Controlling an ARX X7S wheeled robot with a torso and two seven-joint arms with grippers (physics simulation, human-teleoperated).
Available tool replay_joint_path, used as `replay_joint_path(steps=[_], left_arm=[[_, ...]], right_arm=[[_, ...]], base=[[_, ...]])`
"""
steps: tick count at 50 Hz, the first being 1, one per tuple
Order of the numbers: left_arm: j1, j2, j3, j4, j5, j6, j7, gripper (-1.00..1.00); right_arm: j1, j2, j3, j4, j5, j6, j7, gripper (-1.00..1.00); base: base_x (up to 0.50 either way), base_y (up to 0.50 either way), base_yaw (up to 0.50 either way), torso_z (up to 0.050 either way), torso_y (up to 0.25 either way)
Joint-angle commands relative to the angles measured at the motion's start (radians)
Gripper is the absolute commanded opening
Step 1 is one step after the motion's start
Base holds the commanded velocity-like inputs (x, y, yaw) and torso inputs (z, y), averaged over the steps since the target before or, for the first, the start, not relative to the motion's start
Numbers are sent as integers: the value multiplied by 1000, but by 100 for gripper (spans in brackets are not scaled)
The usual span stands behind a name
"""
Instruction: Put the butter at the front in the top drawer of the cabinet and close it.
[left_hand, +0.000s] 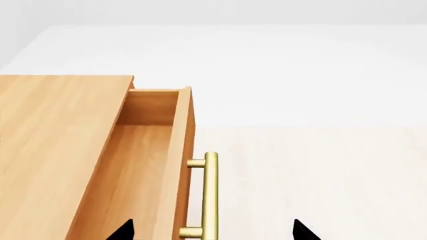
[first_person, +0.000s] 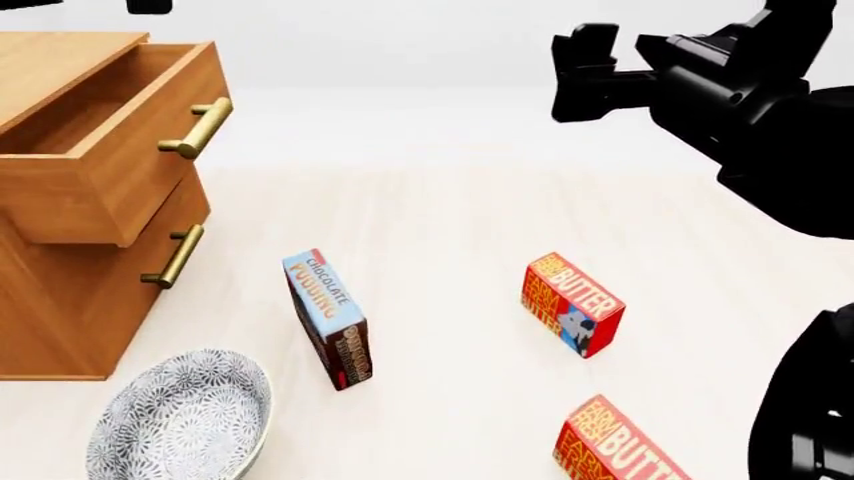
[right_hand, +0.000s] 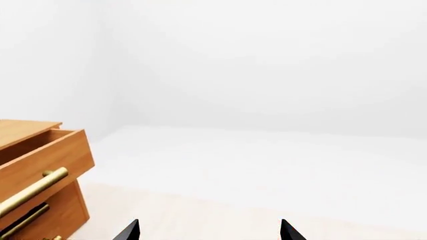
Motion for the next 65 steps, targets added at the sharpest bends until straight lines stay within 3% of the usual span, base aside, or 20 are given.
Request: replay_joint_path(steps=[1,13,30,65], left_arm=[[59,-9,-124,0,8,30,-163,100],[96,-3,-152,0,8,83,-275,100],[141,28,-22,0,11,56,-202,100],[174,0,-47,0,9,47,-234,100]], right_arm=[[-17,5,-18,14,1,-30,-9,100],[-35,10,-22,19,8,-53,-11,100],[-59,22,-1,3,39,-57,8,100],[-40,20,6,-10,100,-35,59,100]], base=[[0,0,0,0,0],[0,0,0,0,0],[0,0,0,0,0],[0,0,0,0,0]])
